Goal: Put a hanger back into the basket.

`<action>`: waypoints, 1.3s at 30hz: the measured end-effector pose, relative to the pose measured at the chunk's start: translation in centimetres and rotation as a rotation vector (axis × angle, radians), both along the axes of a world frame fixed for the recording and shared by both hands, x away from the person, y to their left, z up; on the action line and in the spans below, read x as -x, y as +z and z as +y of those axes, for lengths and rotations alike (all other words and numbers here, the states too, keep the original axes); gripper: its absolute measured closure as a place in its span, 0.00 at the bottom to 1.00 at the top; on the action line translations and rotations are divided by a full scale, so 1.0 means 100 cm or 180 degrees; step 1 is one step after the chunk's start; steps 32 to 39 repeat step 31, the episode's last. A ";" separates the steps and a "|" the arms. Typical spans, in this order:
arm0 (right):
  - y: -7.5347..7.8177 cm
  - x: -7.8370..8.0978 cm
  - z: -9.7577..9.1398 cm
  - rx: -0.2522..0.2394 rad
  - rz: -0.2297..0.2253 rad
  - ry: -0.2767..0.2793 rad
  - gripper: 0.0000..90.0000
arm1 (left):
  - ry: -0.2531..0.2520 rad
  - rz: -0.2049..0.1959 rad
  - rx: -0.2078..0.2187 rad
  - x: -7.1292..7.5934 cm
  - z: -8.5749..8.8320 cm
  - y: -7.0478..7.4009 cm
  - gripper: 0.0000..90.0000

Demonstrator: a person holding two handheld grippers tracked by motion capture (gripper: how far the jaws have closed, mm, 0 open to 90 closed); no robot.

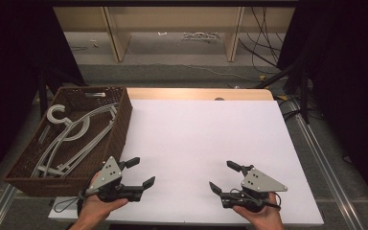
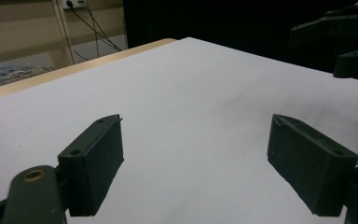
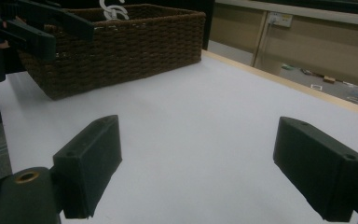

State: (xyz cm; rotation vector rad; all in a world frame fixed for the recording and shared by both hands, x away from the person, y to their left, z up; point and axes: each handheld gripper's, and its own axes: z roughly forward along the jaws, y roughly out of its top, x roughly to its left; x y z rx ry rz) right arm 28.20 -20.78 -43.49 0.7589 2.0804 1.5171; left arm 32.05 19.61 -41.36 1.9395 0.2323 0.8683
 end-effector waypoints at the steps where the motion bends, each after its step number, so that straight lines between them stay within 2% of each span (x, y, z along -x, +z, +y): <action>1: 0.000 0.000 0.000 -0.0005 0.0001 -0.0003 0.18 | -0.0005 0.0004 0.0000 0.002 0.000 0.000 0.20; 2: -0.001 0.000 0.001 -0.0011 -0.0062 -0.0016 0.18 | -0.0053 -0.0071 -0.0018 0.001 0.000 0.001 0.20; 3: -0.002 0.001 0.002 -0.0037 -0.0042 0.0007 0.18 | -0.0048 -0.0100 -0.0062 0.002 0.002 0.002 0.20; 4: -0.001 0.003 0.001 0.0018 0.0011 -0.0013 0.18 | -0.0023 -0.0070 -0.0032 0.003 0.002 0.002 0.20; 5: -0.001 0.003 0.001 0.0009 -0.0034 -0.0031 0.18 | 0.0009 -0.0018 0.0000 0.005 0.001 0.000 0.20; 6: -0.001 0.005 0.001 -0.0019 0.0027 -0.0044 0.18 | 0.0040 0.0059 0.0053 0.006 0.000 -0.002 0.20; 7: -0.002 0.006 0.001 -0.0023 0.0047 -0.0040 0.18 | 0.0063 0.0212 0.0212 0.008 -0.002 -0.007 0.20; 8: -0.002 0.007 0.001 -0.0029 0.0021 -0.0029 0.18 | 0.0122 0.0263 0.0213 0.010 -0.002 -0.007 0.20; 9: -0.001 0.008 0.000 -0.0023 0.0056 -0.0025 0.18 | 0.0162 0.0311 0.0263 0.011 -0.003 -0.008 0.20; 10: -0.001 0.008 -0.001 0.0003 -0.0003 -0.0050 0.18 | 0.0183 0.0337 0.0290 0.012 -0.003 -0.008 0.20; 12: -0.001 0.008 0.000 0.0000 -0.0010 -0.0030 0.18 | 0.0177 0.0351 0.0317 0.012 -0.003 -0.008 0.21; 15: -0.001 0.008 0.001 0.0013 0.0062 -0.0013 0.18 | 0.0187 0.0383 0.0367 0.012 -0.004 -0.009 0.21; 16: -0.002 0.008 0.002 0.0012 0.0053 -0.0014 0.18 | 0.0356 0.1069 0.1068 0.026 -0.017 -0.019 0.21; 17: -0.002 0.008 0.002 0.0022 0.0031 -0.0018 0.18 | 0.0367 0.1127 0.1108 0.027 -0.017 -0.019 0.21; 19: -0.002 0.007 0.001 0.0021 -0.0009 -0.0040 0.18 | 0.0365 0.1087 0.1096 0.026 -0.017 -0.019 0.21; 24: -0.003 0.005 0.002 -0.0002 -0.0037 -0.0008 0.18 | 0.0346 0.1123 0.1110 0.026 -0.018 -0.020 0.21; 26: -0.002 0.007 0.001 0.0019 0.0070 0.0008 0.18 | 0.0308 0.1154 0.1143 0.025 -0.019 -0.020 0.20; 28: -0.003 0.006 0.001 0.0015 0.0083 0.0001 0.18 | 0.0330 0.1179 0.1124 0.025 -0.019 -0.021 0.20; 30: -0.003 0.005 0.001 0.0025 0.0026 -0.0018 0.18 | 0.0338 0.1217 0.1113 0.024 -0.020 -0.022 0.19; 39: -0.003 0.005 0.000 0.0032 0.0034 -0.0016 0.18 | 0.0338 0.1217 0.1113 0.024 -0.020 -0.022 0.19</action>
